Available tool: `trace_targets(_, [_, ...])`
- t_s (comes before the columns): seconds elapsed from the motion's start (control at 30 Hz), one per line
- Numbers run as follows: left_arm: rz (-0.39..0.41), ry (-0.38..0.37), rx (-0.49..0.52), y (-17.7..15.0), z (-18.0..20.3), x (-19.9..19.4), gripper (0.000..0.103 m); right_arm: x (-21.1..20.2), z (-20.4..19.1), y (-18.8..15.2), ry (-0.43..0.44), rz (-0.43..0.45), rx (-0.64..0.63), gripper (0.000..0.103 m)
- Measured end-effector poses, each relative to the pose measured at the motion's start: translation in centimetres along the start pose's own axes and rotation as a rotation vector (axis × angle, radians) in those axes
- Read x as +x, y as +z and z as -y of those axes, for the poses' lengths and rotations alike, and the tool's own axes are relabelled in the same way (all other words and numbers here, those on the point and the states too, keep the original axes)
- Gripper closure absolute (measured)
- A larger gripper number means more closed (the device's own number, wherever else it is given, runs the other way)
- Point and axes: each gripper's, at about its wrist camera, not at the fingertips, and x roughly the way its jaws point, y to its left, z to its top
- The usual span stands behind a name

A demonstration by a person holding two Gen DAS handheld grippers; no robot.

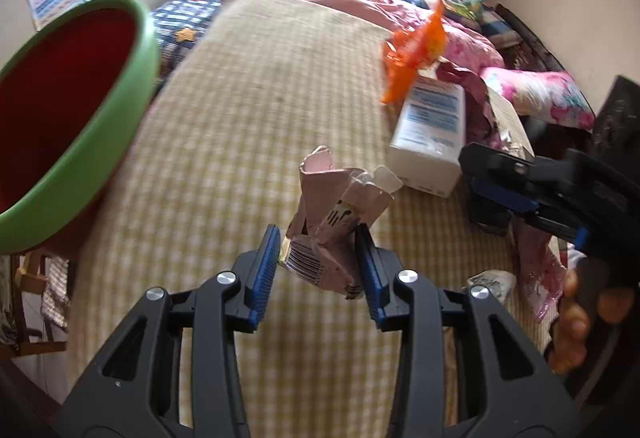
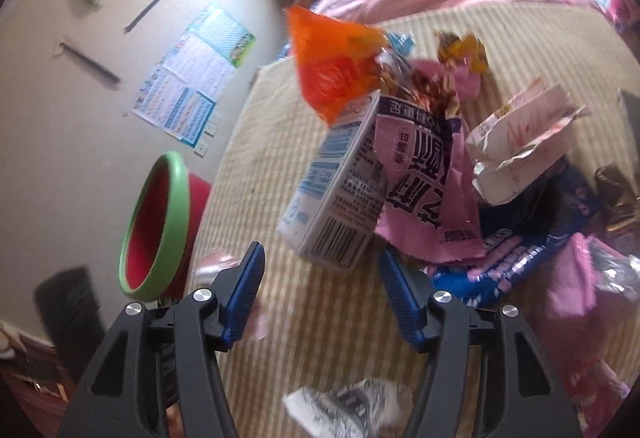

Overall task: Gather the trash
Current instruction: 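Grasp the pink paper wrapper with the left tool while the right tool approaches the milk carton, then grasp the white milk carton with the right tool while the left tool holds the pink wrapper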

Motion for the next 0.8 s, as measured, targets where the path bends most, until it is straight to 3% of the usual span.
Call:
trace_targets(0.33, [0.010,0.041,-0.046,0.5,-2.0,-0.8,0.064,1.2,-0.9,2.0,-0.017,0.026,0.039,0.038])
trace_targets(0.47, [0.018,0.050,-0.020,0.6,-1.5,-0.9,0.063,1.6,-2.4,2.2,-0.106,0.048,-0.037,0.034])
trace_targets(0.6, [0.009,0.053,-0.012,0.6,-1.7,-0.6,0.054,2.8,-3.4,2.0,-0.181,0.045,-0.119,0.032])
trace_targets(0.7, [-0.002,0.049,-0.003,0.6,-1.6,0.0,0.047,3.6,-3.3,1.5,-0.225,0.037,-0.158,0.032])
trace_targets(0.8, [-0.014,0.046,0.015,0.5,-1.3,0.5,0.045,4.4,-3.3,1.3,-0.240,0.025,-0.180,0.031])
